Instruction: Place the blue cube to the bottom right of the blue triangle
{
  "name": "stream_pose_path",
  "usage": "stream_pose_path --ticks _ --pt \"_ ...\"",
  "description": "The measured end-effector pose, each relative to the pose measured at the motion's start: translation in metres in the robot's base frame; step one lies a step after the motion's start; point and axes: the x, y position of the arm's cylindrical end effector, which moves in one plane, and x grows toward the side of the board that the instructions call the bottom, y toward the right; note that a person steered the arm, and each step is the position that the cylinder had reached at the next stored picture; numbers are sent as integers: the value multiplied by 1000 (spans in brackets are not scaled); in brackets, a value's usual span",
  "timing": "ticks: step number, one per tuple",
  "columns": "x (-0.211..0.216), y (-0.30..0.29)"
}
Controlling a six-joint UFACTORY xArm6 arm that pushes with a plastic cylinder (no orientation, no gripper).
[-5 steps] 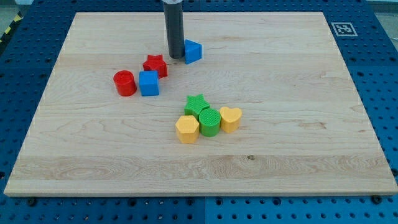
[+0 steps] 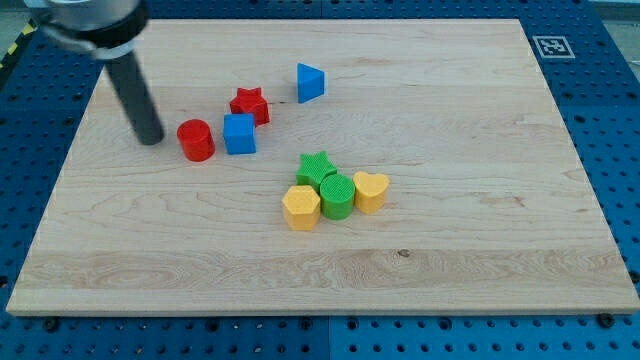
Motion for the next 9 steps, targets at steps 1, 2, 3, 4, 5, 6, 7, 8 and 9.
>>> stream_pose_path --ticks 1,2,3,4,5,6,7,8,9 --pt "20 1" --pt "18 62" --pt "15 128" --pt "15 152" --pt "21 135" --pt "32 87" --pt "5 74" --pt "2 85" --pt "1 108"
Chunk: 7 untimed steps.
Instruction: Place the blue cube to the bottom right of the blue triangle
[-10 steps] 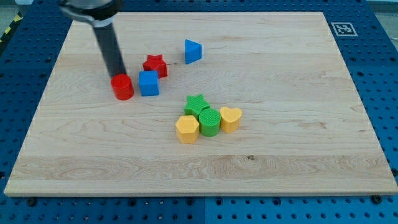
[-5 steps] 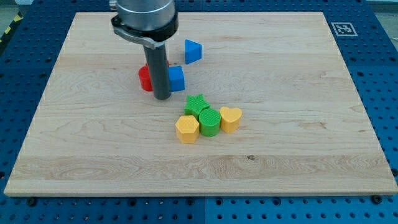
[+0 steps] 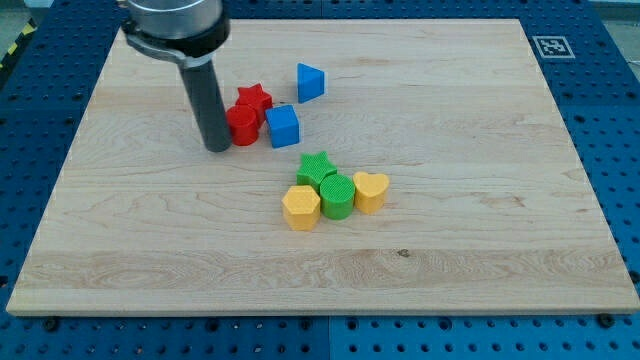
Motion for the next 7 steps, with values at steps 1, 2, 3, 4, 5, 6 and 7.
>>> stream_pose_path --ticks 1,2,3,4,5,6,7 --pt "-5 28" --pt "-5 32" --pt "-5 28" --pt "-5 53" --pt "-5 98" --pt "-5 103" --pt "4 71"
